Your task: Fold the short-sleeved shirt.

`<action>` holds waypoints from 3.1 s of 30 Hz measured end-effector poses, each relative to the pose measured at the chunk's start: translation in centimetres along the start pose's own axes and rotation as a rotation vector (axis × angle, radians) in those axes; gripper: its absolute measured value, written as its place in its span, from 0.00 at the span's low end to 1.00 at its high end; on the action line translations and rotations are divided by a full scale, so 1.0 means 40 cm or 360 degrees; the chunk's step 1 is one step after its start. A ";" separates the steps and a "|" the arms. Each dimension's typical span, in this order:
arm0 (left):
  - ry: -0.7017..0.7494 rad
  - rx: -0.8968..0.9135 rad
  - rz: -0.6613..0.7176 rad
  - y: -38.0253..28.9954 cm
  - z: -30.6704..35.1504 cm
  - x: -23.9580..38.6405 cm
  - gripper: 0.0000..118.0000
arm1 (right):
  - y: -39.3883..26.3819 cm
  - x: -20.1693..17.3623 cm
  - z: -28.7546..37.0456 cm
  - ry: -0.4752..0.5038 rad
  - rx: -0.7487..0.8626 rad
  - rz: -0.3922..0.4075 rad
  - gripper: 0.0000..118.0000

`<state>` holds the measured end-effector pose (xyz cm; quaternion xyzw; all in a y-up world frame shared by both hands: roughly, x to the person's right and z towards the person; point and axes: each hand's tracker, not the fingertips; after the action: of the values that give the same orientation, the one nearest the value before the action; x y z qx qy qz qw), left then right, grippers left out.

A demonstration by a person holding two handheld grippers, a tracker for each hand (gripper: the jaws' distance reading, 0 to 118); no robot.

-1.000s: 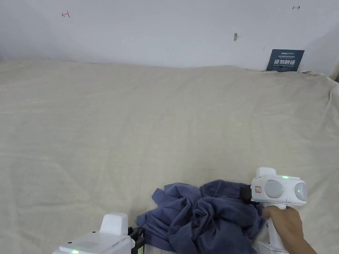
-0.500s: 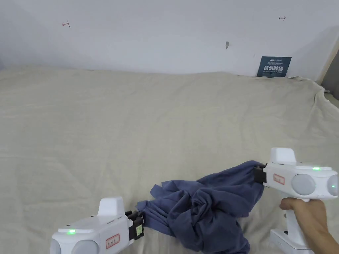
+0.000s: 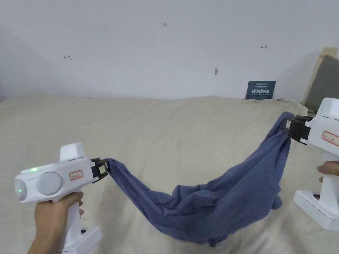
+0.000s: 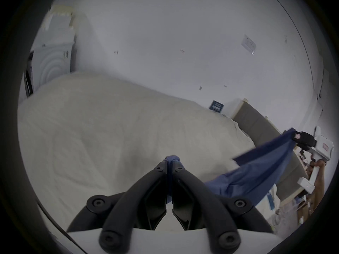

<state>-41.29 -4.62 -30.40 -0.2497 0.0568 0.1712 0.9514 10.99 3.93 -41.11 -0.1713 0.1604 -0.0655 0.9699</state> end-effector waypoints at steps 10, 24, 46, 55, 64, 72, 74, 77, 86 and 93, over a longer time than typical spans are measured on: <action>0.0163 0.0240 -0.0119 0.281 -0.007 0.007 0.01 | 0.121 0.015 -0.099 -0.0137 0.0135 0.0037 0.02; 0.0364 0.0422 -0.0280 0.463 -0.089 -0.011 0.01 | 0.161 0.010 -0.293 -0.0211 0.0179 0.0085 0.02; 0.0421 -0.0158 -0.0206 -0.091 -0.210 -0.199 0.01 | -0.372 0.067 -0.314 -0.0261 -0.0390 -0.0067 0.02; 0.0455 -0.0327 -0.0097 -0.312 -0.062 -0.299 0.01 | -0.556 0.081 -0.096 -0.0260 -0.0500 -0.0266 0.02; 0.0477 -0.0344 0.0000 -0.424 0.113 -0.335 0.01 | -0.655 0.101 0.104 -0.0271 -0.0532 -0.0342 0.02; 0.0510 -0.0398 -0.0060 -0.510 0.197 -0.326 0.01 | -0.722 0.098 0.206 -0.0309 -0.0629 -0.0279 0.02; 0.0520 -0.0423 -0.0081 -0.526 0.191 -0.322 0.01 | -0.738 0.085 0.207 -0.0333 -0.0668 -0.0190 0.02; 0.0532 -0.0453 -0.0107 -0.547 0.170 -0.306 0.01 | -0.756 0.076 0.185 -0.0345 -0.0718 -0.0119 0.02; 0.0608 -0.0635 -0.0124 -0.594 0.071 -0.275 0.01 | -0.801 0.037 0.102 -0.0420 -0.0980 0.0038 0.02; 0.0597 -0.0688 -0.0038 -0.561 0.076 -0.263 0.23 | -0.763 -0.011 0.127 -0.0427 -0.1023 -0.0014 0.09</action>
<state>-43.09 -24.57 -15.50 -0.4747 0.1911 0.1188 0.8509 10.09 -22.87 -25.69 -0.4758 0.0430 0.0074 0.8785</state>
